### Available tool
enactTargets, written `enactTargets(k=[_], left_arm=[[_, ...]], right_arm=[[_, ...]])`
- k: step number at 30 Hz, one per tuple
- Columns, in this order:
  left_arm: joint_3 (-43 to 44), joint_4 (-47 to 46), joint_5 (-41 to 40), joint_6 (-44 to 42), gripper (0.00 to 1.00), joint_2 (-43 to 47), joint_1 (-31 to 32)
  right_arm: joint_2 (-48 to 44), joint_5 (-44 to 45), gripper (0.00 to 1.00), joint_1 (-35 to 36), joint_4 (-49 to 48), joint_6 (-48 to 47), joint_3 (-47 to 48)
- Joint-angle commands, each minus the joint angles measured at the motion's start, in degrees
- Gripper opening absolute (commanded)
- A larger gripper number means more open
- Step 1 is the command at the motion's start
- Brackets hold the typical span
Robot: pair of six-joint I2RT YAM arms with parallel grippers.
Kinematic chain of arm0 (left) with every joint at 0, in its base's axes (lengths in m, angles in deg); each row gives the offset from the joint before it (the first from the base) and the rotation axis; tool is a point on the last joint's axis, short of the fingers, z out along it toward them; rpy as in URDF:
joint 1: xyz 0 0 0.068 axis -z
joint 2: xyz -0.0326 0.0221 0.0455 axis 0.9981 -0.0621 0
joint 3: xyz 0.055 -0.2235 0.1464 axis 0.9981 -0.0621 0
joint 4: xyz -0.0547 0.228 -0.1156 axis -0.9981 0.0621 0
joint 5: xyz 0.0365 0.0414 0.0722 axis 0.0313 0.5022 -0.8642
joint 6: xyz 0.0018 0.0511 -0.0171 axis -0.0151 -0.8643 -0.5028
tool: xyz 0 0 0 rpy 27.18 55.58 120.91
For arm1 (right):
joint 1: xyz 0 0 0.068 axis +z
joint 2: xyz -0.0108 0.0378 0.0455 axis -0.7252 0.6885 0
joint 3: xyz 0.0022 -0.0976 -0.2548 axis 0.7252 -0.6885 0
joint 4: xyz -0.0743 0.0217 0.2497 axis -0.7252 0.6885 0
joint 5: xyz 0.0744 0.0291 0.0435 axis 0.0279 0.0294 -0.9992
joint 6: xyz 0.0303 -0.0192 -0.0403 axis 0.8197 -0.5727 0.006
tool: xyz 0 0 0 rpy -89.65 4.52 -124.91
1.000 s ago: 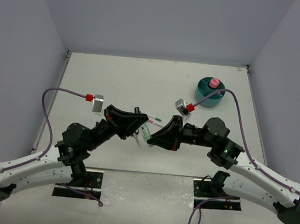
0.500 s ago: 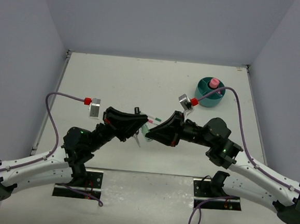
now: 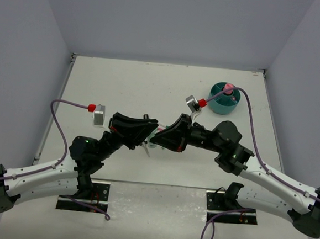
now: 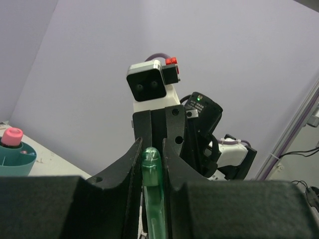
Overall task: Sort the stationery into containers
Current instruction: Close the pen cap on the pen.
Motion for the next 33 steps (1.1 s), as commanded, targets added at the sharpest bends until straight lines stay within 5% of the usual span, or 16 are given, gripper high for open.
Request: enactTargets(k=[1, 14, 16, 20, 22, 24, 33], left_arm=[[-3.73, 12.7, 11.51, -2.81, 0.0, -4.69, 2.16], [8.1, 32.56, 4.46, -10.21, 0.01, 0.32, 2.16], [10.73, 35.9, 1.85, -10.77, 0.13, 0.98, 2.16], [14.9, 40.3, -5.76, -10.55, 0.54, 1.79, 2.16], [16.79, 42.57, -9.75, -9.08, 0.85, 1.59, 2.16], [18.12, 44.21, -12.45, -8.14, 0.97, 1.35, 2.16], [29.38, 62.19, -38.42, 3.1, 1.0, -0.24, 2.16]], right_arm=[[0.97, 8.21, 0.0, -0.75, -11.93, -1.03, 11.75], [0.24, 2.41, 0.0, -0.75, -2.91, -5.03, 7.75], [-0.33, 1.56, 0.0, -0.75, -2.31, -5.56, 6.67], [-0.54, -0.89, 0.0, -0.66, -2.11, -6.0, 4.72], [-0.7, -1.8, 0.0, -0.72, -2.67, -6.35, 3.29], [-0.77, -1.45, 0.0, -0.75, -2.02, -6.66, 2.86], [-3.47, 13.38, 0.0, -6.53, 5.91, -6.71, -1.68]])
